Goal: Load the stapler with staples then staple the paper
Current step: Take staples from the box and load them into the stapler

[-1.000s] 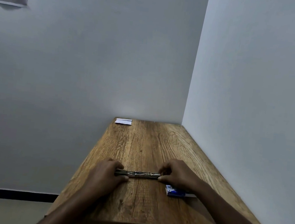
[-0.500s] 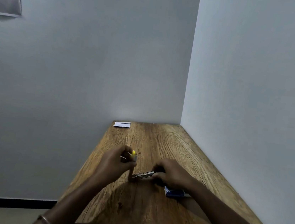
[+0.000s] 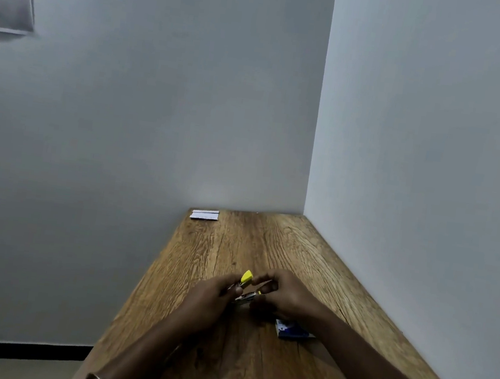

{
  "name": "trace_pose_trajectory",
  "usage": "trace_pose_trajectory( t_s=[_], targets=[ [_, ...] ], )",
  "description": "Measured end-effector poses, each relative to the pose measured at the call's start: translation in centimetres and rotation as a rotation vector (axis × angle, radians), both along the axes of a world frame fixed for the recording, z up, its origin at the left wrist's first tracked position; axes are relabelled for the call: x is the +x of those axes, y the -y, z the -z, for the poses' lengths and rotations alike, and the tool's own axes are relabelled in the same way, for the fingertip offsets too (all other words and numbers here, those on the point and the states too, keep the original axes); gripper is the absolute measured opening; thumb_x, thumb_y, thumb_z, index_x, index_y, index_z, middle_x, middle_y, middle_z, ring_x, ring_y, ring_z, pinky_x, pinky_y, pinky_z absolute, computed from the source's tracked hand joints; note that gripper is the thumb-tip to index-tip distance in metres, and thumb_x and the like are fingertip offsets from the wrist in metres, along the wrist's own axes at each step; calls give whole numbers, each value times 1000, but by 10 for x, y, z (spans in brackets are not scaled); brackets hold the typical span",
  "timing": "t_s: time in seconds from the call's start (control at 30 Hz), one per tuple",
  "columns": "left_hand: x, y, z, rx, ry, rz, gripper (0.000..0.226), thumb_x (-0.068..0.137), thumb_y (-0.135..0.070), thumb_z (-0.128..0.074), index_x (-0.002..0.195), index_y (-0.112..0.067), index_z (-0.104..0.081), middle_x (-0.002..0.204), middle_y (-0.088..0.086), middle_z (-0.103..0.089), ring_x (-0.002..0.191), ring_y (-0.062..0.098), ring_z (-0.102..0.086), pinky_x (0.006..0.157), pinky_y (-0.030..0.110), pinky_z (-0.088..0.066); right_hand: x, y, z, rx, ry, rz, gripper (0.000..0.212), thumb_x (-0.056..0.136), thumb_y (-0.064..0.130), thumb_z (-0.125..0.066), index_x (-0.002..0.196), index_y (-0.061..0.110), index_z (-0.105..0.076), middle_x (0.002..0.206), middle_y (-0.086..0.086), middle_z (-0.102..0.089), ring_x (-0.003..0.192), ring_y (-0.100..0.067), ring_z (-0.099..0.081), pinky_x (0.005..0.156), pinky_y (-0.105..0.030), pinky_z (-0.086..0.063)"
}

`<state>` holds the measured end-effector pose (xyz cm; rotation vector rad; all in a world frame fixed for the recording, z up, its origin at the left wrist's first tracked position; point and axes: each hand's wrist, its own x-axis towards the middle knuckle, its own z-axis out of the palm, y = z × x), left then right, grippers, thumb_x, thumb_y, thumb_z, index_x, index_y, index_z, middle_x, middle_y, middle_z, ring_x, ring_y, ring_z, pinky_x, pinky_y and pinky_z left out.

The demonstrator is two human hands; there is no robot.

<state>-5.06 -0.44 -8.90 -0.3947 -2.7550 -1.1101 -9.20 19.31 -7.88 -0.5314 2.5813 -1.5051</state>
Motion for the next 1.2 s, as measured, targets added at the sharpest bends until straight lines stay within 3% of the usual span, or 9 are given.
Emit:
trace_pose_trajectory(
  t_s=[0.17,0.27,0.33,0.5,0.67,0.8,1.07,1.13,1.2],
  targets=[
    [6,3,-14,237,186,72,21,101,-27,-53,97,-35,-72,91,-12,-74,83,-2,-67,70,16,-47,0,3,3,-382,244,57,37,82,-2,-74,116,11,-64,101,-19,-74,89,-30,-76,76,-42,-63],
    [8,-3,-17,418,280,64,17,92,-25,-68,80,-24,-80,79,-6,-78,69,1,-71,57,14,-51,1,9,2,-548,329,102,26,89,20,-72,112,8,-69,97,-11,-78,89,-23,-73,73,-34,-59],
    [9,-9,-17,526,306,38,15,87,-25,-74,74,-24,-81,78,-4,-79,67,2,-73,52,11,-51,4,16,1,-630,364,115,37,90,39,-68,107,6,-71,93,-6,-79,92,-20,-72,77,-34,-54],
    [8,-17,-10,613,168,-79,10,80,-24,-81,85,-15,-78,80,-1,-79,71,9,-75,53,14,-53,10,31,-3,-579,310,92,65,62,66,-76,95,9,-75,91,-1,-80,104,-23,-67,79,-37,-46],
    [16,-23,-5,621,95,-103,23,76,-25,-83,91,-8,-77,84,7,-79,79,19,-77,69,31,-62,14,35,-3,-660,324,50,51,76,52,-71,93,4,-73,84,-10,-76,71,-15,-71,61,-28,-56],
    [18,-28,-4,575,50,-208,27,75,-26,-84,94,-9,-75,85,6,-79,77,19,-77,74,41,-64,14,42,0,-718,304,80,47,80,46,-69,91,1,-74,92,-18,-75,84,-26,-73,68,-33,-59],
    [19,-35,-3,447,-72,-334,26,76,-32,-84,93,-17,-73,81,-2,-77,69,7,-74,62,26,-61,13,47,3,-766,311,109,46,86,45,-64,92,-1,-72,92,-21,-75,90,-34,-74,75,-43,-62],
    [19,-34,-3,492,-46,-312,29,77,-31,-83,98,-14,-72,83,-2,-77,70,5,-74,58,19,-58,13,45,3,-773,337,82,56,80,51,-65,98,-2,-72,87,-17,-76,83,-29,-74,70,-39,-61],
    [20,-33,-2,569,-20,-285,30,79,-28,-82,101,-12,-71,86,1,-78,74,9,-75,66,28,-62,14,43,5,-775,382,46,62,80,54,-65,106,-2,-70,82,-13,-75,75,-22,-73,61,-33,-58]
  ],
)
